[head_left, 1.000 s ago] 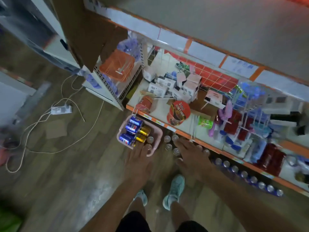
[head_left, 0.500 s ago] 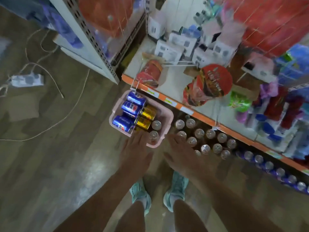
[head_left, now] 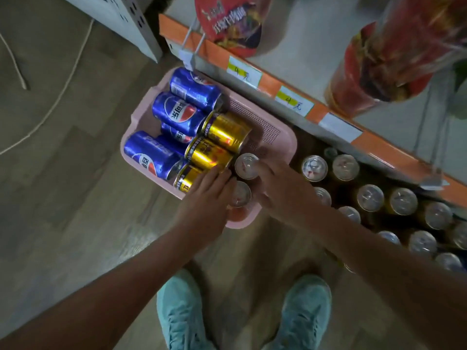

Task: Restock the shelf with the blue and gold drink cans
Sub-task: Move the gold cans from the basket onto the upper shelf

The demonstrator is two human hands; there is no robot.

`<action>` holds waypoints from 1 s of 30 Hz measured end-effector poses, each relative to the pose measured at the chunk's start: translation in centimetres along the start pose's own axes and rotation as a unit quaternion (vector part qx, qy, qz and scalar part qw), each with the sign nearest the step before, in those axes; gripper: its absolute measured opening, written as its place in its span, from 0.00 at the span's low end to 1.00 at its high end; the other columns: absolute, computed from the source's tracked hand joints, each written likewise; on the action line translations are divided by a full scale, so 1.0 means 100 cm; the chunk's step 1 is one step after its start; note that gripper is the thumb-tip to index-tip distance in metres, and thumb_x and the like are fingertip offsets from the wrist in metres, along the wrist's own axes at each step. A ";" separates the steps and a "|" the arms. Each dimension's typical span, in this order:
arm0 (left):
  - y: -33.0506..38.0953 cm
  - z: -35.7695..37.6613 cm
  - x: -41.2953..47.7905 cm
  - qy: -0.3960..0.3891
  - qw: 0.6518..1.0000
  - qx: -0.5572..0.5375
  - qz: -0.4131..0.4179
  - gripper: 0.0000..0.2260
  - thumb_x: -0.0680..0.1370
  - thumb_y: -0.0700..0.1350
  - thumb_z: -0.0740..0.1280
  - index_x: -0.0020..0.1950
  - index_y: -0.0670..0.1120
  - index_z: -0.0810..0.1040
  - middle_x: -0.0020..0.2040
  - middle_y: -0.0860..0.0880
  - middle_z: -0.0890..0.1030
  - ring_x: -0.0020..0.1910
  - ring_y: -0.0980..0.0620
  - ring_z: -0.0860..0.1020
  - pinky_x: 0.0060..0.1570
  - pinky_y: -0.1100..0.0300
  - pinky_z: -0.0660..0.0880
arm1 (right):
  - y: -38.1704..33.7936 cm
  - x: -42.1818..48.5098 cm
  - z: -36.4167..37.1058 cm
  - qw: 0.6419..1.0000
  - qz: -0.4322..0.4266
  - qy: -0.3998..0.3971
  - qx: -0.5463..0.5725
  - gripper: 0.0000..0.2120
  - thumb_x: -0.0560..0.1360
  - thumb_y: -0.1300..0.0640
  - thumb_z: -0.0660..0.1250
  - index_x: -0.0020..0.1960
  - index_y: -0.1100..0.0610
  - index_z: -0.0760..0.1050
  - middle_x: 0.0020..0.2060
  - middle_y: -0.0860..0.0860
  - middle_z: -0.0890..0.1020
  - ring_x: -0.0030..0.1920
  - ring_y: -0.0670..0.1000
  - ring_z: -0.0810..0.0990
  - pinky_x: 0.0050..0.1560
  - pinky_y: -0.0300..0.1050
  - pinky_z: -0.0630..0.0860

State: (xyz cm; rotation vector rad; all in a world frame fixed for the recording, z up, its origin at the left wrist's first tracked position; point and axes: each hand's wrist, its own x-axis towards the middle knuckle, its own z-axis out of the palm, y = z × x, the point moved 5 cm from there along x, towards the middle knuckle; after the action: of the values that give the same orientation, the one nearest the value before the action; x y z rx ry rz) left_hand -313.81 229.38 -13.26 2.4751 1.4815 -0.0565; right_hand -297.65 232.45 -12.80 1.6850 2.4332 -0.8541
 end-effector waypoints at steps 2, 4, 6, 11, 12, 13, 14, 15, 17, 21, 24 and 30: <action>0.004 0.007 0.008 0.030 0.999 0.039 0.019 0.28 0.73 0.56 0.67 0.67 0.38 0.79 0.65 0.39 0.79 0.66 0.35 0.75 0.72 0.47 0.58 | 0.008 0.018 0.005 1.000 -0.009 0.011 -0.007 0.30 0.75 0.54 0.71 0.74 0.60 0.66 0.69 0.56 0.72 0.68 0.58 0.71 0.63 0.54 0.76; 0.007 0.016 0.010 0.032 0.997 0.068 0.028 0.31 0.76 0.60 0.58 0.67 0.37 0.78 0.66 0.38 0.79 0.66 0.35 0.75 0.75 0.47 0.55 | 0.013 0.029 0.008 0.999 -0.028 0.021 -0.021 0.34 0.74 0.55 0.72 0.76 0.62 0.64 0.71 0.59 0.71 0.70 0.61 0.70 0.68 0.55 0.72; 0.008 0.026 0.009 0.038 0.996 0.079 0.035 0.31 0.78 0.59 0.59 0.69 0.37 0.76 0.68 0.38 0.77 0.71 0.36 0.72 0.78 0.48 0.50 | 0.016 0.035 0.014 0.999 -0.039 0.004 -0.031 0.38 0.75 0.53 0.71 0.79 0.60 0.58 0.74 0.58 0.66 0.73 0.59 0.65 0.70 0.52 0.67; 0.008 0.036 0.014 0.078 0.996 0.046 0.008 0.32 0.76 0.60 0.58 0.66 0.36 0.79 0.64 0.38 0.80 0.70 0.36 0.73 0.77 0.49 0.52 | 0.025 0.044 0.034 0.999 -0.031 0.018 -0.035 0.41 0.73 0.53 0.73 0.79 0.56 0.55 0.71 0.57 0.70 0.70 0.57 0.70 0.63 0.52 0.72; 0.009 0.037 0.013 0.095 0.995 0.037 0.010 0.32 0.76 0.61 0.58 0.64 0.36 0.80 0.62 0.37 0.81 0.69 0.36 0.74 0.76 0.49 0.55 | 0.026 0.046 0.037 0.999 -0.030 0.025 -0.033 0.40 0.72 0.53 0.74 0.78 0.56 0.56 0.70 0.57 0.71 0.68 0.57 0.72 0.61 0.53 0.75; 0.009 0.037 0.012 0.113 0.993 0.028 0.015 0.31 0.77 0.61 0.59 0.63 0.36 0.80 0.61 0.37 0.82 0.69 0.36 0.74 0.76 0.49 0.56 | 0.027 0.047 0.037 0.999 -0.030 0.032 -0.032 0.39 0.71 0.53 0.74 0.76 0.55 0.58 0.68 0.56 0.73 0.66 0.57 0.74 0.58 0.53 0.76; 0.007 0.037 0.011 0.128 0.991 0.020 0.022 0.30 0.77 0.61 0.61 0.62 0.36 0.81 0.59 0.37 0.82 0.69 0.36 0.74 0.75 0.49 0.58 | 0.028 0.047 0.036 0.998 -0.030 0.039 -0.027 0.37 0.71 0.53 0.74 0.74 0.55 0.60 0.65 0.55 0.74 0.64 0.57 0.75 0.54 0.52 0.77; 0.005 0.037 0.009 0.138 0.990 0.015 0.030 0.29 0.76 0.60 0.63 0.61 0.36 0.81 0.59 0.38 0.82 0.70 0.36 0.74 0.75 0.49 0.58 | 0.028 0.047 0.034 0.999 -0.029 0.043 -0.018 0.35 0.70 0.53 0.74 0.72 0.54 0.62 0.63 0.55 0.75 0.61 0.57 0.76 0.51 0.52 0.77; 0.001 0.034 0.007 0.135 0.990 0.011 0.045 0.29 0.75 0.61 0.65 0.60 0.36 0.81 0.58 0.38 0.82 0.71 0.37 0.73 0.75 0.50 0.59 | 0.027 0.043 0.029 0.999 -0.025 0.047 0.003 0.31 0.70 0.53 0.74 0.69 0.53 0.64 0.61 0.54 0.76 0.59 0.56 0.76 0.49 0.53 0.77; 0.001 0.020 0.005 0.154 0.985 -0.033 0.064 0.30 0.71 0.60 0.70 0.61 0.38 0.80 0.58 0.41 0.82 0.69 0.39 0.73 0.74 0.52 0.60 | 0.026 0.034 0.027 0.998 -0.010 0.058 0.032 0.28 0.71 0.54 0.72 0.67 0.52 0.65 0.58 0.51 0.76 0.56 0.54 0.77 0.46 0.54 0.78; 0.001 0.014 0.002 0.177 0.976 -0.104 0.071 0.31 0.69 0.56 0.76 0.65 0.39 0.77 0.61 0.41 0.78 0.68 0.41 0.73 0.72 0.55 0.62 | 0.031 0.033 0.026 0.991 0.030 0.075 0.104 0.26 0.70 0.48 0.72 0.64 0.45 0.64 0.54 0.45 0.77 0.50 0.51 0.80 0.43 0.54 0.80; -0.008 -0.016 0.003 0.150 0.923 -0.352 -0.039 0.34 0.68 0.58 0.75 0.71 0.48 0.73 0.65 0.53 0.73 0.62 0.58 0.75 0.60 0.62 0.74 | 0.037 0.012 -0.006 0.933 0.089 0.148 0.314 0.29 0.68 0.48 0.78 0.63 0.43 0.67 0.56 0.44 0.78 0.54 0.42 0.79 0.52 0.44 0.78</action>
State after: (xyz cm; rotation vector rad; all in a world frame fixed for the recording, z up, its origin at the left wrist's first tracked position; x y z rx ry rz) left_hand -314.53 230.43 -11.92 1.8832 1.3780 0.7391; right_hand -294.69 234.66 -14.24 2.3500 2.2536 -1.5748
